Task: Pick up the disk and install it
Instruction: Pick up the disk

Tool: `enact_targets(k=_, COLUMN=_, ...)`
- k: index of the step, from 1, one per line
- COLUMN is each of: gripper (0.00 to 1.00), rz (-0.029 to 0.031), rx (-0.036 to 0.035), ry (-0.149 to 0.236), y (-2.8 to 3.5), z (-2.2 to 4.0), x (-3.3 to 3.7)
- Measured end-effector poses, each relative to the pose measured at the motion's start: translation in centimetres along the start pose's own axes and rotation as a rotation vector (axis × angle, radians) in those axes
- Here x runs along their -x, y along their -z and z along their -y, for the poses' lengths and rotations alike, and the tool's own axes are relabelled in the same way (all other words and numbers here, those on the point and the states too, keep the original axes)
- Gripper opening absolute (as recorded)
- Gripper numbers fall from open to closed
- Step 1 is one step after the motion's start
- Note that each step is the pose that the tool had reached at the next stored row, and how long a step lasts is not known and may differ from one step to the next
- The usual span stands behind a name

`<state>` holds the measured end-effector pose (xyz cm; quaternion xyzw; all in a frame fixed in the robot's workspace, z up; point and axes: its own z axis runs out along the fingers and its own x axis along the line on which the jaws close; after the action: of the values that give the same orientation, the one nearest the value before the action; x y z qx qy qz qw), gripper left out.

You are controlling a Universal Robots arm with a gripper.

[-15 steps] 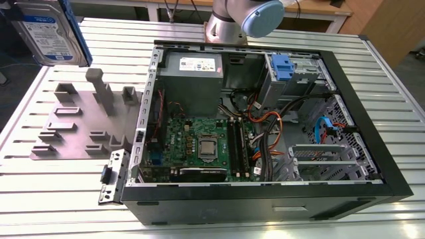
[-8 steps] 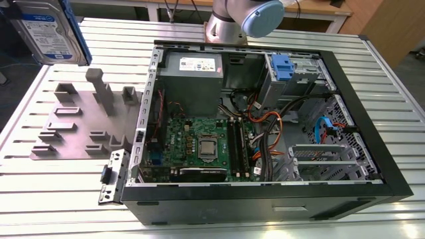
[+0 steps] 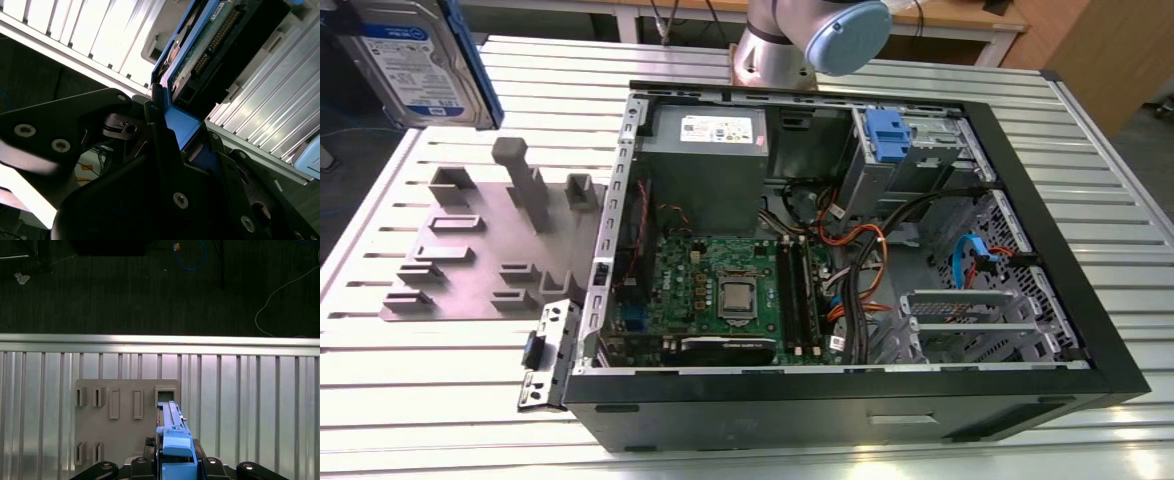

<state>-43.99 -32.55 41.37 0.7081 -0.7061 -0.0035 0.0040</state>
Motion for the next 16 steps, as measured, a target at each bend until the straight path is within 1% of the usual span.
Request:
enact_targets(k=4, gripper=0.36, rz=0.0, rx=0.0001, ry=0.0, y=0.2, z=0.0, x=0.0)
enact_targets(k=9, gripper=0.36, rz=0.0001, rx=0.0, ry=0.0, y=0.21, z=-0.01, x=0.0)
enact_targets(k=10, gripper=0.36, rz=0.0019, rx=0.0001, ry=0.0, y=0.21, z=-0.01, x=0.0)
enact_targets(k=13, gripper=0.36, rz=0.0136, rx=-0.0001, ry=0.0, y=0.21, z=-0.01, x=0.0)
enact_targets(k=14, gripper=0.36, rz=0.0167, rx=-0.0001, ry=0.0, y=0.22, z=-0.01, x=0.01)
enact_targets(k=16, gripper=0.36, rz=0.017, rx=-0.0003, ry=0.0, y=0.22, z=-0.01, x=0.01)
